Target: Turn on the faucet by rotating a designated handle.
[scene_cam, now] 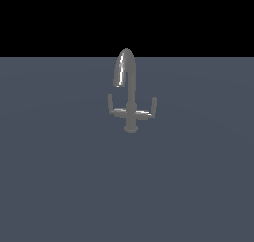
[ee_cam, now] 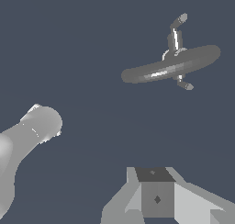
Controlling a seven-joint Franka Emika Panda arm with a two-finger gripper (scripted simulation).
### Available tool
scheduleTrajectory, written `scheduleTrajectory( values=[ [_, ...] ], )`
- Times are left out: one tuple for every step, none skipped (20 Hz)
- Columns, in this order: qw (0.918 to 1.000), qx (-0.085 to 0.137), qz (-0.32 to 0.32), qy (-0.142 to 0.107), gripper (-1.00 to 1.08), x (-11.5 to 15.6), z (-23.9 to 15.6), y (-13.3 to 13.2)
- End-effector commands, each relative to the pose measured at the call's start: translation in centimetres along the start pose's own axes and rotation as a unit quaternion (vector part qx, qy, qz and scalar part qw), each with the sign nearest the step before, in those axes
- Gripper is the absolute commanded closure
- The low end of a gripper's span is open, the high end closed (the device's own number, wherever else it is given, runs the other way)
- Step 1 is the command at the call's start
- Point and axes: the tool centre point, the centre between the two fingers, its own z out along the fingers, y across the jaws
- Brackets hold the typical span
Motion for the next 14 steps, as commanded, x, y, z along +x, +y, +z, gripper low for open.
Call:
scheduleTrajectory(
  values=[
    [0.9992, 0.000, -0.036, -0.015, 1.08, 0.5, 0.2, 0.9],
    [0.9985, 0.000, -0.050, -0.021, 1.08, 0.8, 0.4, 1.2],
    [0.9976, 0.001, -0.064, -0.026, 1.08, 1.0, 0.5, 1.6],
    [0.9964, 0.001, -0.078, -0.032, 1.08, 1.2, 0.6, 1.9],
    [0.9950, 0.002, -0.092, -0.038, 1.08, 1.5, 0.7, 2.3],
    [0.9933, 0.003, -0.106, -0.044, 1.08, 1.7, 0.8, 2.6],
    [0.9915, 0.004, -0.120, -0.050, 1.08, 1.9, 1.0, 2.9],
    [0.9893, 0.005, -0.134, -0.056, 1.08, 2.2, 1.1, 3.3],
    [0.9870, 0.006, -0.148, -0.061, 1.08, 2.4, 1.2, 3.6],
    [0.9844, 0.007, -0.162, -0.067, 1.08, 2.7, 1.4, 3.9],
    [0.9816, 0.009, -0.176, -0.073, 1.08, 2.9, 1.5, 4.2],
    [0.9786, 0.010, -0.190, -0.079, 1.08, 3.2, 1.6, 4.6],
    [0.9753, 0.012, -0.204, -0.085, 1.08, 3.5, 1.8, 4.9],
    [0.9718, 0.013, -0.217, -0.090, 1.08, 3.7, 1.9, 5.2]
  ],
)
